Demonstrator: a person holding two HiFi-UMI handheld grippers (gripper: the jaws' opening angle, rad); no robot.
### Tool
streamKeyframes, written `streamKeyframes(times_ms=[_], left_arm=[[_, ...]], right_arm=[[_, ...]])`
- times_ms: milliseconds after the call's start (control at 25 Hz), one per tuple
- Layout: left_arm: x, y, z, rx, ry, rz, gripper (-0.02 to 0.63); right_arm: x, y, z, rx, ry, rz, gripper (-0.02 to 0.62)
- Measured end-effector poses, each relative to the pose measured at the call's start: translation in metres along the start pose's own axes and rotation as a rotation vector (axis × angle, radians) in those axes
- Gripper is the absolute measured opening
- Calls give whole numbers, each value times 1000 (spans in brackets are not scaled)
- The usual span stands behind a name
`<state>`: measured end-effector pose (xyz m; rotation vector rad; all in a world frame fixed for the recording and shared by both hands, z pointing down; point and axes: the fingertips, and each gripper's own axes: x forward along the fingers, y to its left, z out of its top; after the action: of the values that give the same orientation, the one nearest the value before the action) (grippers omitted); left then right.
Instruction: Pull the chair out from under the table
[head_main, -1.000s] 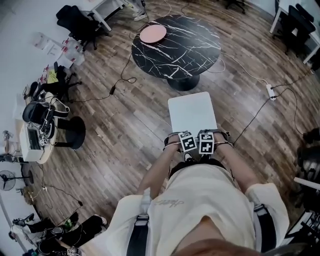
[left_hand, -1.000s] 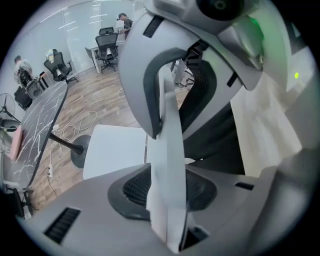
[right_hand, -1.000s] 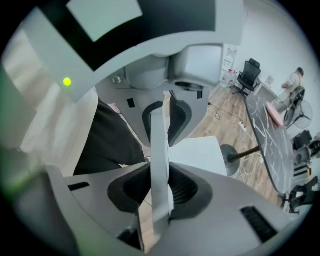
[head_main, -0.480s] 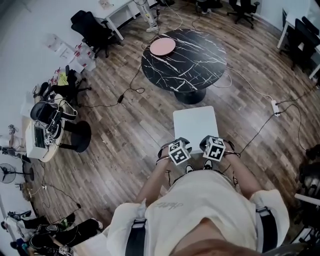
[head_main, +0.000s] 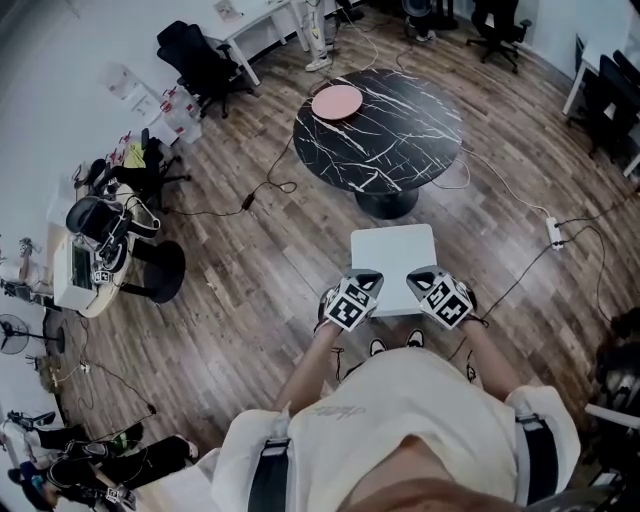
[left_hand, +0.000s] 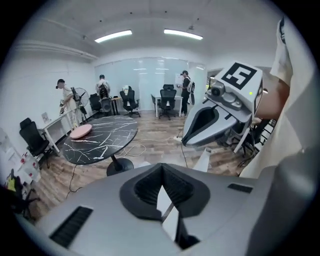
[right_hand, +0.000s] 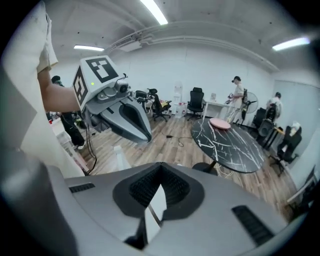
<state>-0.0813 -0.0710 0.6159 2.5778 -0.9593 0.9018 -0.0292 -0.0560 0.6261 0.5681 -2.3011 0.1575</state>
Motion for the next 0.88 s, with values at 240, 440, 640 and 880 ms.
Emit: streamKeyframes(times_ms=[240, 440, 640, 880], left_arm=[[-21, 6, 38, 70, -70, 88, 17], [-39, 22, 73, 71, -168, 171, 17], [-65, 44, 103, -21, -301, 233, 17], [-90, 77, 117, -56, -363, 314, 17]], right_arm=[[-30, -31, 32, 44, -111, -120, 5], [-58, -56, 63, 112, -246, -177, 5], [-86, -72, 90, 191, -381, -206, 5], [-109, -82, 107, 195, -454, -225, 5]])
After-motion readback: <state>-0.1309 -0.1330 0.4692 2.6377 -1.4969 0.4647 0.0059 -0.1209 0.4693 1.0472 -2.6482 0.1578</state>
